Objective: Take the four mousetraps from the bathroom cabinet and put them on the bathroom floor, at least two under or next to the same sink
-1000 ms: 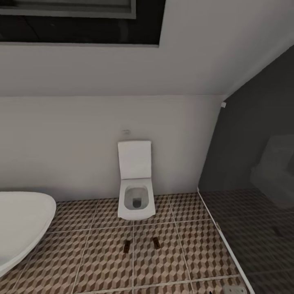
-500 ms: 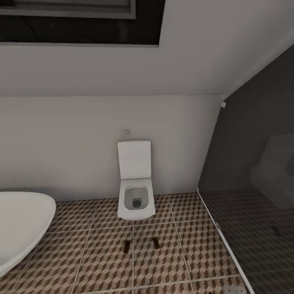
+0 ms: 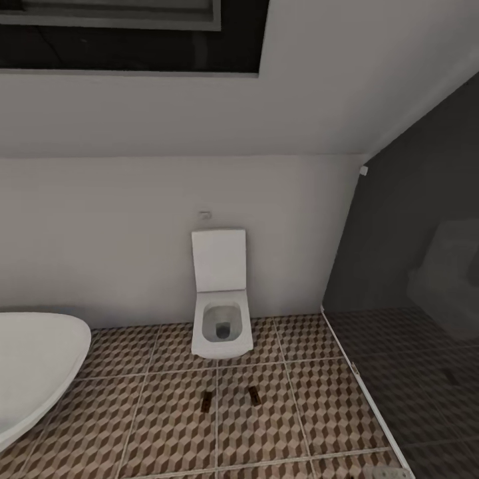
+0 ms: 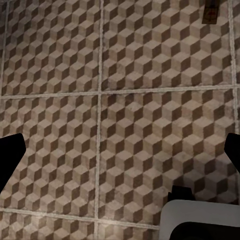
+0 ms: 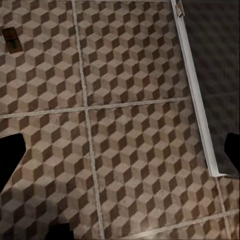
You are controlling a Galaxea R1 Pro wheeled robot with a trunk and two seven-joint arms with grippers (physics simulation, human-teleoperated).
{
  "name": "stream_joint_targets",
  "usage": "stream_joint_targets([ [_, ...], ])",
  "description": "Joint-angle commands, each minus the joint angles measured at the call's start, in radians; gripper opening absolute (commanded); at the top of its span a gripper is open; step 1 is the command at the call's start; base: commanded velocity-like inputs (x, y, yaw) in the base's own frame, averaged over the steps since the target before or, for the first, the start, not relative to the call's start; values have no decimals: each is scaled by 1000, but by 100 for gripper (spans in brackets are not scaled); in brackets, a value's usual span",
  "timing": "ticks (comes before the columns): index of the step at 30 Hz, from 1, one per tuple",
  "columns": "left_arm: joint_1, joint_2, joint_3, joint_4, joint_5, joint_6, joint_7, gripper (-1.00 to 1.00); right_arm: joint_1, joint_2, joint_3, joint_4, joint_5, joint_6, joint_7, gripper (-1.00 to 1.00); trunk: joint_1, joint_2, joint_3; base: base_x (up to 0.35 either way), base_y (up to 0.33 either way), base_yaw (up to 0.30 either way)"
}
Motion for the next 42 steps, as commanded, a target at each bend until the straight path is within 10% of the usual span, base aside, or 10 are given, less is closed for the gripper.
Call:
stream_joint_targets([
  [1,-1,1,-9,-4,4,-2,10,100,-1,-9,10,0,-6,-2,-4,100,1,-2,-2,0,0,0],
  [12,-1,1,-9,-4,5,-2,10,100,19,-126,10,3,-8,0,25,100,1,-2,-2,0,0,0],
  [24,-1,1,-9,-4,5,-1,10,100,103,-200,11,5,-8,0,286,100,1,-2,-2,0,0,0],
  [32,-1,1,-9,-4,5,-1,10,100,165,-125,12,5,-7,0,306,100,1,-2,-2,0,0,0],
  [42,-1,1,-9,-5,4,-1,10,100,200,62,12,3,-6,-4,57,100,1,-2,-2,0,0,0],
])
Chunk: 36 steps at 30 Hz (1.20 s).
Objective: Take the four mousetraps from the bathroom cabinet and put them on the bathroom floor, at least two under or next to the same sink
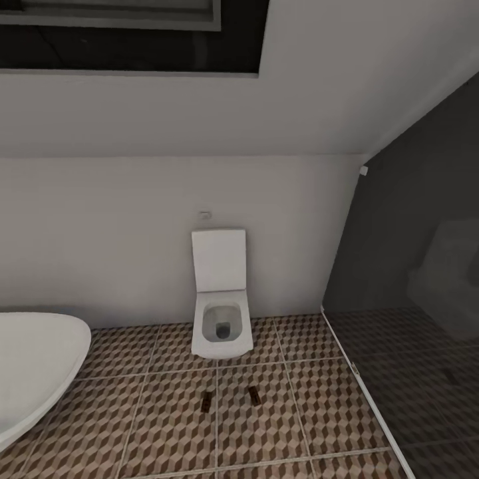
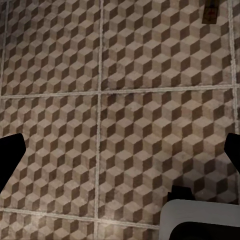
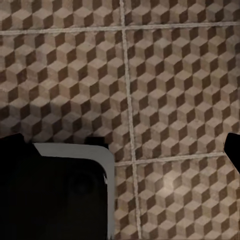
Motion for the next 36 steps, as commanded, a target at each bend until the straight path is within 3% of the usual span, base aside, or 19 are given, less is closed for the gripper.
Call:
stream_joint_targets([
  [1,-1,1,-9,-4,4,-2,10,100,0,12,7,0,-10,-4,-15,100,1,-2,-2,0,0,0],
  [4,-1,2,-9,-4,5,-2,11,100,2,41,7,-2,-10,-5,-49,100,1,-2,-2,0,0,0],
  [10,0,4,-10,-3,6,0,11,100,3,57,7,-5,-11,-6,-65,100,1,-2,-2,0,0,0],
  [23,88,4,-10,-3,6,0,9,100,3,60,7,-7,-13,-6,-58,100,1,-2,-2,0,0,0],
  [36,107,3,-10,-1,8,14,14,100,3,59,7,-8,-7,-6,-57,100,1,-2,-2,0,0,0],
])
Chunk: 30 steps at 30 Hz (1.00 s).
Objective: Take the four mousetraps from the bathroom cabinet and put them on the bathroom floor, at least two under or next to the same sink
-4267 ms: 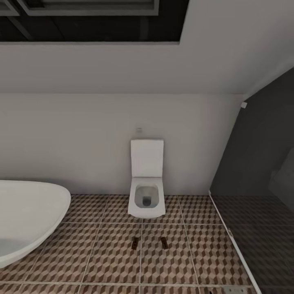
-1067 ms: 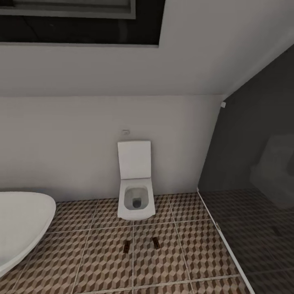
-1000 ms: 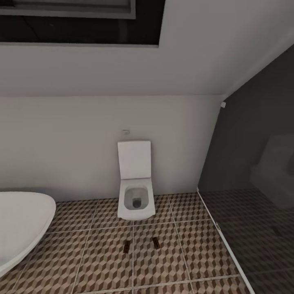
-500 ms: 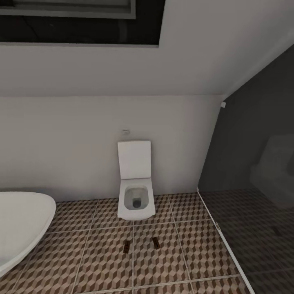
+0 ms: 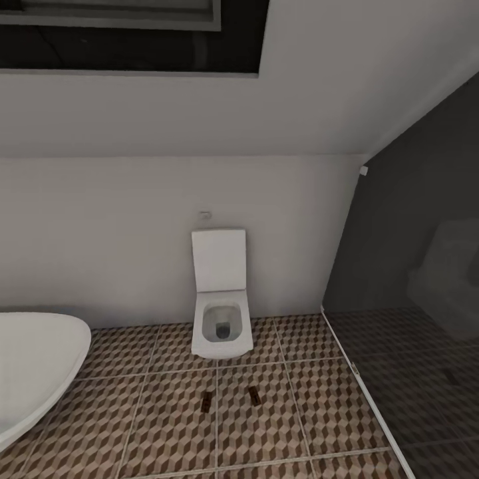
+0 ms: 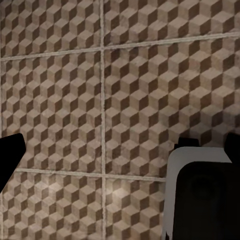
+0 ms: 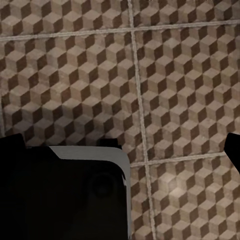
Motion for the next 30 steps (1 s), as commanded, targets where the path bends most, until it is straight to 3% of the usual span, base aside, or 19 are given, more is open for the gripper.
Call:
stream_joint_targets([
  [1,-1,1,-9,-4,4,1,10,100,0,0,9,0,-5,-2,-4,100,1,-2,-2,0,0,0],
  [30,0,3,-8,10,5,17,5,100,0,8,9,-1,-9,-1,-3,100,1,-2,-2,0,0,0],
])
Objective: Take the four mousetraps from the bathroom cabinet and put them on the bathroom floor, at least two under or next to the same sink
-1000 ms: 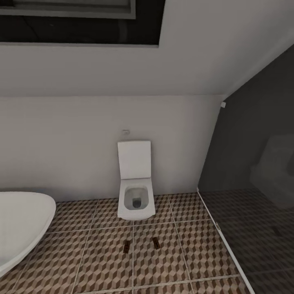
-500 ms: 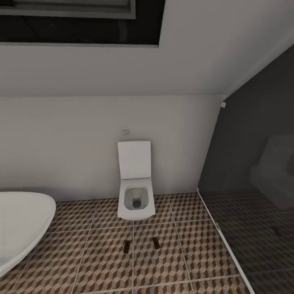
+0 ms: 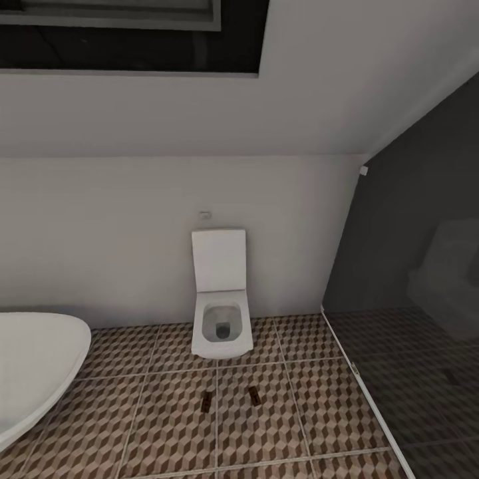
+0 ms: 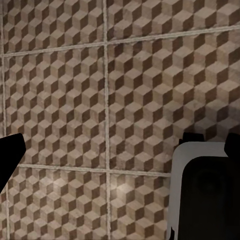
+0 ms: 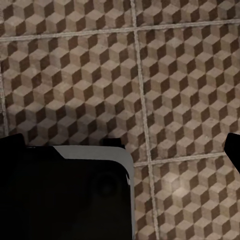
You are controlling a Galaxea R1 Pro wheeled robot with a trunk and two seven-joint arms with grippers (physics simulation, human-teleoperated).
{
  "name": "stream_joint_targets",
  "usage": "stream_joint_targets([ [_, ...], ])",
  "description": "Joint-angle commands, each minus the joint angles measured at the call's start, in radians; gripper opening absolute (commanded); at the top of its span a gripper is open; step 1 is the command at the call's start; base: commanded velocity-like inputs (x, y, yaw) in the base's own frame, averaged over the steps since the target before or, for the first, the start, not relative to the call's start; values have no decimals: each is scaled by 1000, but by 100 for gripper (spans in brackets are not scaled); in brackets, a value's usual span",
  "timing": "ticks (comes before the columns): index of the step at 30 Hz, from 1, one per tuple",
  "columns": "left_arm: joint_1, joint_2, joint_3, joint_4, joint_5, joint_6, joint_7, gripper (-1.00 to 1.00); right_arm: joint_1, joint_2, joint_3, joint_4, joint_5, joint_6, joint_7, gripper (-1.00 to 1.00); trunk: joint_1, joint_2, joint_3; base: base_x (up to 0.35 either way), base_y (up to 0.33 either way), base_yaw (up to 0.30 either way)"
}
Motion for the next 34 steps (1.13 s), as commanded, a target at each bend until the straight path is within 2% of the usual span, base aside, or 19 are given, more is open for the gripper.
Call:
stream_joint_targets([
  [1,-1,1,-9,-4,4,-2,10,100,-1,0,9,0,-5,-2,-4,100,1,-2,-2,0,0,0],
  [34,-1,1,-9,-4,4,-1,10,100,-1,1,8,0,-4,-2,-4,100,1,-2,-2,0,0,0],
])
